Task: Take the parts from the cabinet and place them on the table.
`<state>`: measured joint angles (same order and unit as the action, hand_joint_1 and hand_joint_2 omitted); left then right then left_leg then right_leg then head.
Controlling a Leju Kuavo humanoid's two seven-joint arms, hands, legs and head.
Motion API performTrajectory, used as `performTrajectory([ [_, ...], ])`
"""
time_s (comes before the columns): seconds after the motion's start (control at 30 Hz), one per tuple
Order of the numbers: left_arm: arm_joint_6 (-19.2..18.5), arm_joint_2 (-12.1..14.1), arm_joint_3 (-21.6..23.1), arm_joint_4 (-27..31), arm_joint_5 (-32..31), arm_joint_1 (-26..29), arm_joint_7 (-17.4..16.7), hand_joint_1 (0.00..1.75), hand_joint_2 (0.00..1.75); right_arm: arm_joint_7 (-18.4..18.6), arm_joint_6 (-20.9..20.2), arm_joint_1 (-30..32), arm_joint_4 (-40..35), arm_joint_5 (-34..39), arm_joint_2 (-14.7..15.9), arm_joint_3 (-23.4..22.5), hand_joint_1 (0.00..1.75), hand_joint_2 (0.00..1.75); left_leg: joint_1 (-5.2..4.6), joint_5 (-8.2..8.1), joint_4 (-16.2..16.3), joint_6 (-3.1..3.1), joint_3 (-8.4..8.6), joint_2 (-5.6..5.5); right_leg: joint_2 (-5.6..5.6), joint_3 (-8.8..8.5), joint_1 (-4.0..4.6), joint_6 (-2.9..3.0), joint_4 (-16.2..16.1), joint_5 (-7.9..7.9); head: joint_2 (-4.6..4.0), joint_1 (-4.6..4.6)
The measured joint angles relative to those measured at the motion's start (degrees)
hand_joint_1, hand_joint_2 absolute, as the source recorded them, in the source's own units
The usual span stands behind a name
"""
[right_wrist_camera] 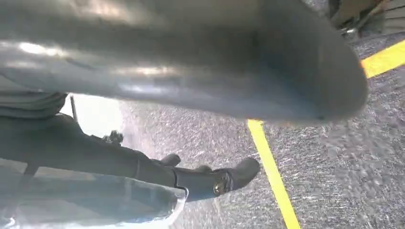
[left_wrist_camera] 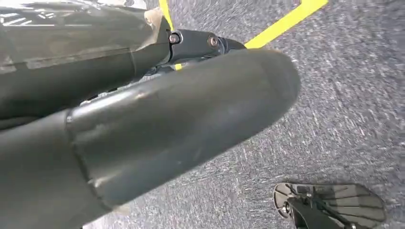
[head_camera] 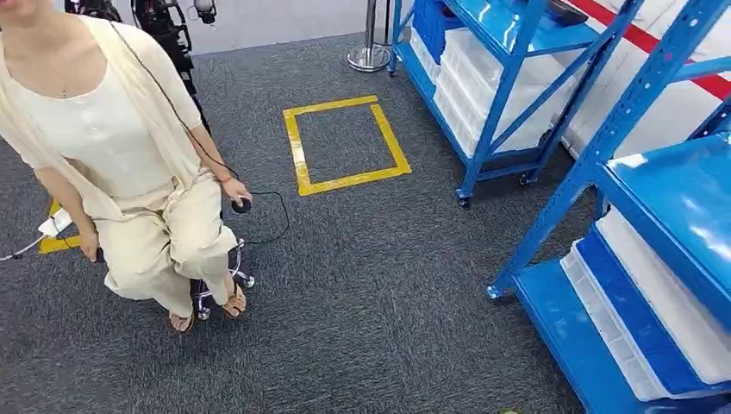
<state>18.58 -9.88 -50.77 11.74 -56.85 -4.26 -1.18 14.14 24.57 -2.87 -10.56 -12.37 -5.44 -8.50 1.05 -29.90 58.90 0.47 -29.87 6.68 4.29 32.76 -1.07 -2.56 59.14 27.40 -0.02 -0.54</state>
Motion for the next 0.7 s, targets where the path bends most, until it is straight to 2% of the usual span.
performTrajectory([
  [0.07, 0.0, 0.0, -0.02, 0.02, -0.09, -0.35, 0.0, 0.0, 0.0, 0.0, 0.0, 0.25, 0.0, 0.02, 0.02, -0.02, 0.0, 0.0, 0.23, -0.16, -0.35, -0.47, 0.57, 1.21, -1.2, 0.75, 0.35, 0.51, -0.02, 0.05, 0.0, -0.07],
  [0.1, 0.0, -0.04, -0.02, 0.02, -0.13, -0.45, 0.0, 0.0, 0.0, 0.0, 0.0, 0.31, 0.0, 0.0, 0.07, -0.02, 0.0, 0.0, 0.42, -0.44, -0.3, -0.96, 0.58, 1.43, -2.07, -0.26, -0.03, 1.11, -0.22, -0.26, 0.0, -0.07],
  [0.13, 0.0, -0.02, -0.02, 0.02, -0.13, -0.5, 0.0, 0.0, 0.0, 0.0, 0.0, 0.36, 0.0, 0.0, 0.02, -0.02, 0.0, 0.0, 0.85, -1.49, 0.99, -1.37, 0.46, -1.81, -2.61, -0.02, -0.79, 1.42, -0.41, -0.36, 0.0, 0.11],
  [0.17, 0.0, 0.0, -0.02, 0.02, -0.13, -0.47, 0.0, 0.0, 0.0, 0.06, 0.02, 0.33, 0.0, 0.0, 0.02, -0.02, 0.0, 0.0, 0.82, -3.72, 3.95, -1.23, -0.83, -4.37, -3.23, 0.01, -0.66, 1.8, -0.4, -0.42, 0.0, 0.35],
  [0.2, 0.0, 0.0, -0.02, 0.02, -0.15, -0.44, 0.0, 0.0, 0.0, 0.11, 0.02, 0.31, 0.0, 0.0, -0.02, -0.02, 0.0, 0.0, 0.76, -6.33, 8.44, -1.14, -2.87, -5.78, -3.76, 0.09, -0.48, 2.72, -0.38, -0.55, 0.0, 0.37],
  [0.23, 0.0, 0.02, -0.04, 0.0, -0.15, -0.32, 0.0, 0.0, 0.0, 0.13, 0.02, 0.32, 0.0, -0.02, -0.13, -0.02, 0.0, 0.0, 0.72, -8.29, 12.77, -1.06, -4.97, -6.45, -4.55, 0.12, -0.22, 2.73, -0.38, -0.53, 0.0, 0.35],
  [0.27, 0.0, 0.02, -0.04, 0.0, -0.13, -0.12, -0.07, 0.0, 0.0, 0.13, 0.02, 0.31, 0.0, -0.06, -0.2, -0.02, 0.0, 0.0, 0.72, -9.27, 16.11, -0.99, -6.72, -6.7, -5.39, 0.11, -0.01, 2.74, -0.35, -0.53, 0.0, 0.39],
  [0.3, 0.0, 0.02, -0.04, 0.0, -0.13, 0.07, -0.11, 0.0, 0.0, 0.13, 0.02, 0.31, 0.0, -0.15, -0.2, -0.02, 0.0, 0.0, 0.72, -8.75, 17.17, -0.92, -7.52, -6.78, -6.31, 0.02, 0.13, 2.73, -0.32, -0.53, 0.0, 0.33],
  [0.33, 0.0, 0.02, -0.07, 0.0, -0.13, 0.16, -0.18, 0.0, 0.0, 0.13, 0.0, 0.34, 0.0, -0.26, -0.17, -0.02, 0.0, 0.0, 0.72, -6.78, 15.62, -0.76, -7.2, -6.83, -7.27, -0.1, 0.17, 2.72, -0.29, -0.52, 0.0, 0.37],
  [0.37, 0.02, 0.02, -0.11, 0.0, -0.09, 0.15, -0.26, 0.0, 0.0, 0.13, -0.04, 0.34, 0.0, -0.33, -0.11, -0.02, 0.0, 0.0, 0.72, -4.09, 12.11, -0.54, -5.92, -6.93, -8.17, -0.23, 0.17, 2.71, -0.26, -0.52, 0.0, 0.37],
  [0.4, 0.04, 0.04, -0.11, 0.0, -0.09, 0.13, -0.28, 0.0, 0.0, 0.13, -0.07, 0.34, 0.0, -0.39, -0.11, -0.02, 0.0, 0.0, 0.76, -1.25, 7.53, -0.35, -4.15, -7.54, -9.0, -0.37, 0.17, 2.68, -0.22, -0.51, 0.0, 0.39],
  [0.43, 0.09, 0.07, -0.11, 0.0, -0.06, 0.12, -0.26, 0.0, 0.0, 0.13, -0.11, 0.34, 0.0, -0.53, -0.11, -0.02, 0.0, 0.0, 0.87, 0.7, 3.84, -0.15, -2.75, -9.83, -9.63, -0.31, 0.15, 2.66, -0.13, -0.5, 0.0, 0.37],
  [0.47, 0.09, 0.11, -0.18, 0.0, 0.04, 0.16, -0.26, 0.0, 0.0, 0.13, -0.19, 0.17, 0.0, -0.68, -0.11, 0.0, 0.0, 0.0, 0.79, 0.7, 1.55, -0.01, -2.07, -12.06, -10.17, 0.12, 0.85, 2.35, 0.47, -0.31, 0.0, 0.35],
  [0.5, 0.13, 0.11, -0.22, 0.0, 0.15, 0.11, -0.11, 0.0, 0.0, 0.13, -0.22, 0.05, 0.0, -0.81, -0.13, 0.02, 0.0, 0.0, 0.71, 0.51, 1.57, -0.06, -2.24, -11.02, -10.7, 0.34, 0.63, 2.04, 0.32, -0.37, 0.0, 0.19],
  [0.53, 0.13, 0.11, -0.22, 0.0, 0.29, 0.04, 0.2, 0.0, 0.0, 0.11, -0.24, 0.19, 0.0, -0.87, -0.11, 0.04, 0.0, 0.0, 0.35, 0.47, 1.46, 0.16, -2.13, -10.57, -11.17, 1.04, 0.57, 1.69, 0.16, -0.45, 0.0, 0.26],
  [0.57, 0.13, 0.11, -0.22, 0.02, 0.31, -0.07, 0.42, 0.0, 0.0, 0.11, -0.24, 0.31, 0.0, -0.87, -0.11, 0.04, 0.0, 0.0, 0.03, 0.41, 1.47, 0.59, -2.05, -10.09, -11.77, 1.11, 0.29, 1.25, 0.02, -0.57, 0.0, 0.26],
  [0.6, 0.13, 0.07, -0.24, 0.02, 0.37, -0.17, 0.63, 0.0, 0.0, 0.11, -0.24, 0.43, 0.0, -0.87, -0.07, 0.04, 0.0, 0.0, 0.22, 0.85, 0.78, 1.23, -1.75, -9.31, -12.35, 1.36, 0.49, 0.78, 0.0, -0.58, 0.0, 0.24],
  [0.63, 0.11, 0.02, -0.26, 0.02, 0.37, -0.21, 0.74, 0.0, 0.0, 0.13, -0.24, 0.42, 0.0, -0.85, 0.04, 0.04, 0.0, 0.0, 0.43, 1.31, 0.26, 1.73, -1.48, -8.47, -10.25, 1.3, 0.44, 0.87, 1.18, -0.3, 0.0, 0.17],
  [0.67, 0.13, 0.02, -0.26, 0.02, 0.37, -0.18, 0.83, 0.0, 0.0, 0.13, -0.24, 0.35, 0.0, -0.87, 0.04, 0.04, 0.0, 0.0, 0.32, 1.36, -0.02, 2.0, -1.34, -8.0, -7.29, 2.51, 0.58, 0.98, 3.16, 0.95, 0.0, 0.08],
  [0.7, 0.11, 0.04, -0.28, 0.02, 0.37, -0.14, 0.92, 0.0, 0.0, 0.13, -0.24, 0.2, 0.0, -0.85, 0.04, 0.04, 0.0, 0.0, 0.19, 1.37, -0.01, 2.39, -1.37, -7.01, -5.89, 4.81, 0.47, 1.3, 7.27, 3.19, 0.0, -0.15],
])
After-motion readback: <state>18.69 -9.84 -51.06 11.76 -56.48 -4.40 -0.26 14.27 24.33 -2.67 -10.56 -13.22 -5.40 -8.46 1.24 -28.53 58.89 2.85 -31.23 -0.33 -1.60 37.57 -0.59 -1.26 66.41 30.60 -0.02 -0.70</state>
